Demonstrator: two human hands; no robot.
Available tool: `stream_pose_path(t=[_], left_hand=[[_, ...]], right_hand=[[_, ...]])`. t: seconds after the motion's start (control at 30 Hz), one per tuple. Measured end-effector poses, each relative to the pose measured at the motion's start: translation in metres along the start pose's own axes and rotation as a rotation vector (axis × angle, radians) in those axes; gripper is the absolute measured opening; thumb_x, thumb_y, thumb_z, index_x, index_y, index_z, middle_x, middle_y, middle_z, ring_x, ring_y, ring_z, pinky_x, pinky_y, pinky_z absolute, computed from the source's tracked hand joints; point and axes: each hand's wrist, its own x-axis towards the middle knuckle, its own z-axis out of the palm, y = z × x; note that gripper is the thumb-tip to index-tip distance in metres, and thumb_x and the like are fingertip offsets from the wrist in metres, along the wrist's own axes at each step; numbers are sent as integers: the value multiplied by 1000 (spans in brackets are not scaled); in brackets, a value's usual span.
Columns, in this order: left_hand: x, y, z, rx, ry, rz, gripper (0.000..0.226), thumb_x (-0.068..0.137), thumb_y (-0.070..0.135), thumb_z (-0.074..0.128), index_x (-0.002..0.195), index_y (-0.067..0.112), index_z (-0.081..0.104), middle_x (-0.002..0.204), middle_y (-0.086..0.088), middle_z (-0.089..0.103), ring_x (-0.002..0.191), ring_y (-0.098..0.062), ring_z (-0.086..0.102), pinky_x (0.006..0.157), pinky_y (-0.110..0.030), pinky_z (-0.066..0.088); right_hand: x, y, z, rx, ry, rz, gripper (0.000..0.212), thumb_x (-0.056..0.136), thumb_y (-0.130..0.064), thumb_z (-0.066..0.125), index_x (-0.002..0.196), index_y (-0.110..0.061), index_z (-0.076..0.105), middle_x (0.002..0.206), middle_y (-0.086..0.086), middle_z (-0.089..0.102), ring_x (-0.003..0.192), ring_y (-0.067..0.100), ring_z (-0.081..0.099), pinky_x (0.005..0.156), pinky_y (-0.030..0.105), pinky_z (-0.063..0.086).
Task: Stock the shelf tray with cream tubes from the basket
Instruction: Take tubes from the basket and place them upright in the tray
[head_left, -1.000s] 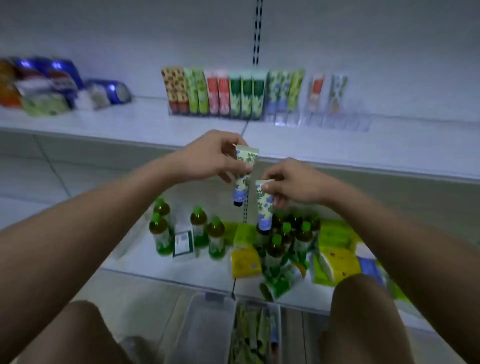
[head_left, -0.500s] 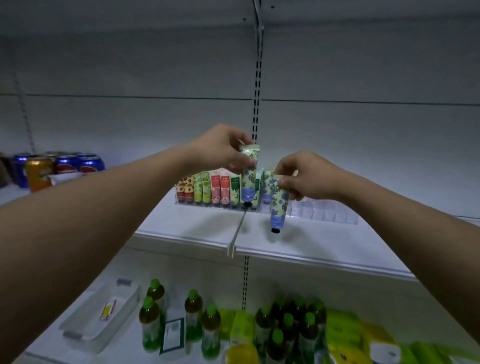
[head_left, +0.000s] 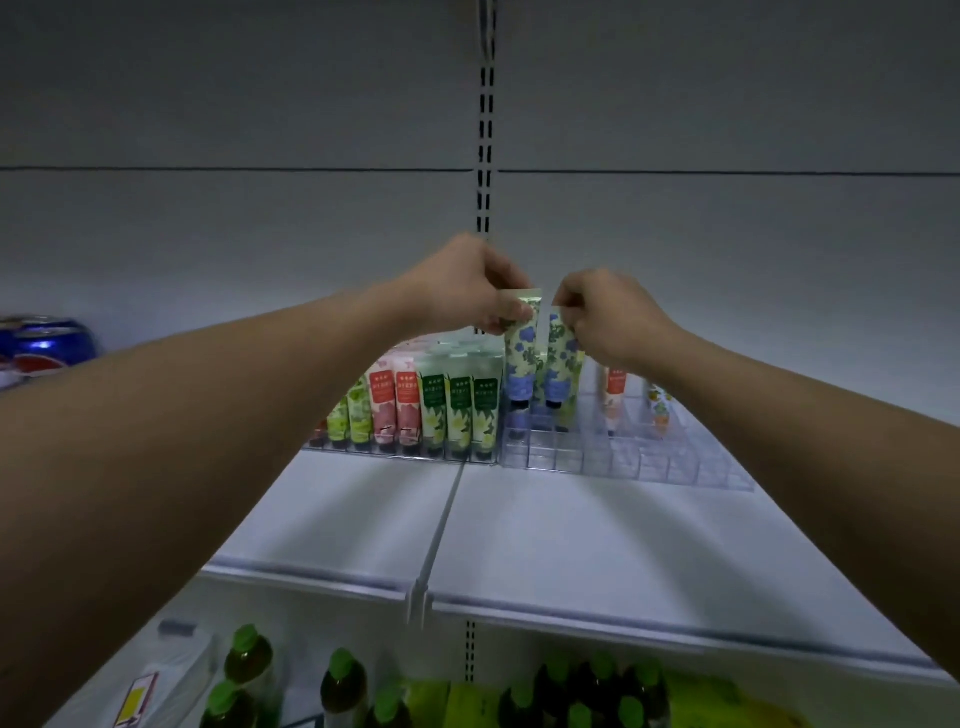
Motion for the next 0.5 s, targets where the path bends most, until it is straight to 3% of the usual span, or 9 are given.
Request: stream_pose_path(t=[0.17, 0.3, 0.5], left_hand=[[19, -16, 9, -33, 25, 17, 6, 85, 8, 70, 88, 14, 69, 82, -3, 71, 65, -6, 69, 67, -21, 58], [22, -25, 12, -36, 22, 13, 6, 85, 8, 70, 89, 12, 69, 82, -4, 71, 70, -11, 70, 72, -26, 60], [15, -26, 10, -45, 69, 8, 7, 86, 8, 69, 92, 11, 69, 87, -7, 72, 81, -22, 71, 76, -33, 60]], right_hand=[[18, 9, 28, 0, 30, -8, 18, 94, -1, 50, 97, -9, 66, 94, 11, 66, 86, 30, 64, 76, 38, 53], [20, 13, 47, -13, 12, 9, 21, 92, 2, 51, 95, -12, 66, 95, 12, 65, 87, 30, 61, 79, 38, 52], [11, 22, 69, -20, -70, 59, 26, 94, 1, 49, 109, -8, 68, 109, 16, 66, 95, 32, 61, 89, 44, 52]])
